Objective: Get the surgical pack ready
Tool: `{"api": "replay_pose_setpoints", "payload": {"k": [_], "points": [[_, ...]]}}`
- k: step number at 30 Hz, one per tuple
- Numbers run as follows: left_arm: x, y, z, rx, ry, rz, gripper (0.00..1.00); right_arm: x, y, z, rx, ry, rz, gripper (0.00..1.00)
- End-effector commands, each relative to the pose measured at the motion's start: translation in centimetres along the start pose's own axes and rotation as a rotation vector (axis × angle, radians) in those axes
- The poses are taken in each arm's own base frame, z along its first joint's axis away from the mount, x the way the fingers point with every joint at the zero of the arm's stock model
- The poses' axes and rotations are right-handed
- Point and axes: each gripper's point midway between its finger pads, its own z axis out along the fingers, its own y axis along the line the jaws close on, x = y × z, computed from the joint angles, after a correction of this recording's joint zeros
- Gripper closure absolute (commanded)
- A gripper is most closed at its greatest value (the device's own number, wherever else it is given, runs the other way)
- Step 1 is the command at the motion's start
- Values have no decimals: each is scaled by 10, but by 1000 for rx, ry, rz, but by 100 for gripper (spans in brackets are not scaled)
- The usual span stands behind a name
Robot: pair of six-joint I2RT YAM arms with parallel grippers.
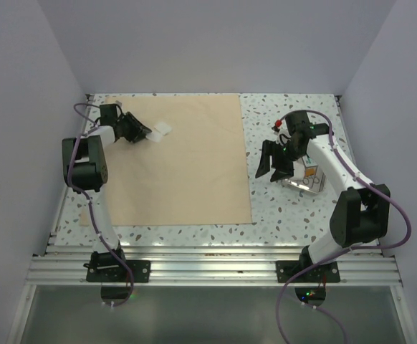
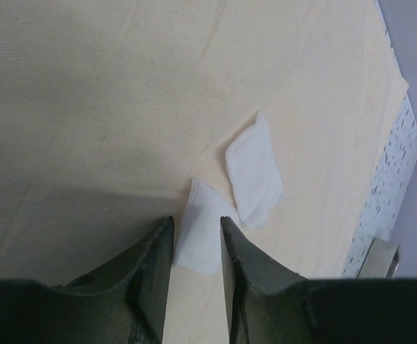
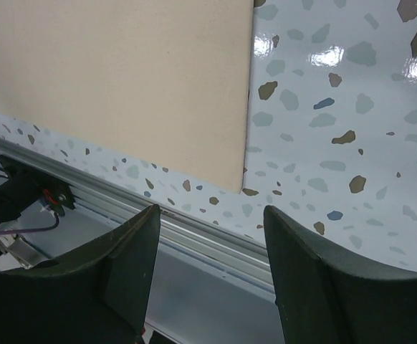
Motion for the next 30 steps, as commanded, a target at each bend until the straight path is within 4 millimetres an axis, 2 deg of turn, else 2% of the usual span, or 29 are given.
{"api": "replay_pose_setpoints", "payload": {"k": [1, 2, 3, 5, 6, 13, 17, 21, 27, 30], "points": [[-10, -11, 4, 40, -23, 24, 66, 0, 7, -12, -29, -40, -37, 37], [-11, -11, 1, 36, -22, 25, 70, 0, 7, -12, -31, -37, -35, 36], [-10, -12, 0, 37, -19, 33, 78, -1, 7, -12, -31, -39, -37, 36], [-11, -14, -5, 33, -20, 60, 89, 0, 8, -11, -32, -35, -39, 36], [-13, -16, -7, 34, -21, 72, 100, -1, 8, -11, -35, -33, -38, 37], [-26, -38, -30, 59, -54, 207, 100, -2, 9, -10, -41, -35, -41, 36], [-37, -64, -44, 129, -81, 289, 100, 1, 8, -9, -42, -29, -42, 36], [-46, -98, -52, 259, -90, 348, 100, 4, 7, -6, -45, -14, -38, 36], [-42, -115, -48, 376, -42, 347, 100, 4, 8, -7, -49, -16, -40, 36], [-31, -112, -35, 419, 34, 327, 100, 5, 8, -7, -50, -13, -39, 36]]}}
